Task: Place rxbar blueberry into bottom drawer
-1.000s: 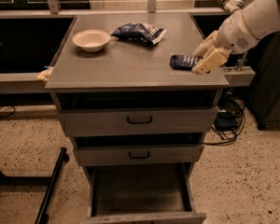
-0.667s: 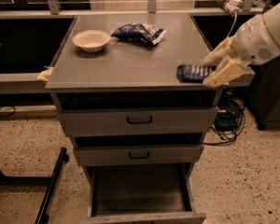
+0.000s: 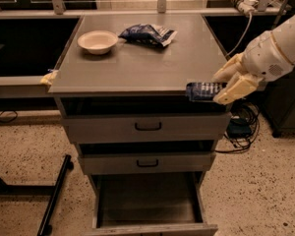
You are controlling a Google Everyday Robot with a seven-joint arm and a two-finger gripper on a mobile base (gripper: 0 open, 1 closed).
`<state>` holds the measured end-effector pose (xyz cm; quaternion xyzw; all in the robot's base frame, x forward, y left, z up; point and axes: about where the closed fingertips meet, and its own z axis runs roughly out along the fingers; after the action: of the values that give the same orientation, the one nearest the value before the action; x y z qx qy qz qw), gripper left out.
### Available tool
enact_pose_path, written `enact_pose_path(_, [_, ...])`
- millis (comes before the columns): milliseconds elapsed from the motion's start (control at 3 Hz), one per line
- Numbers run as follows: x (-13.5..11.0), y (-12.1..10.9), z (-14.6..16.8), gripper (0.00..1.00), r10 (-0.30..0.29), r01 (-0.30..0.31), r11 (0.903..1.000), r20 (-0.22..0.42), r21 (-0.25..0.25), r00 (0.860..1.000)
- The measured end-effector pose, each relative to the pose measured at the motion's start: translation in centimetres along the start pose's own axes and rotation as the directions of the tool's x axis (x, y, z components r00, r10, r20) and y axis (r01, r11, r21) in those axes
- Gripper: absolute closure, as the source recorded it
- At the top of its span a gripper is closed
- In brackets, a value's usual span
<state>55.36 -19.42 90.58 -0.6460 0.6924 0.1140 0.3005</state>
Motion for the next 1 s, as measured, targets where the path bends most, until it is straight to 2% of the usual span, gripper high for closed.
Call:
enact_pose_path(333, [1.9,1.4,1.7,1.00,0.022,-0.022,0.9994,0.003,-0.026,1.000])
enact_pose_path(667, [6.1,4.7,5.8,1.00,0.032,-0.031,0.9984,0.030,-0.048,0.999])
enact_pose_path(1000, [11.6,9.3,12.3,1.00,0.045,-0.041,0.9942,0.042,-0.100,0.998])
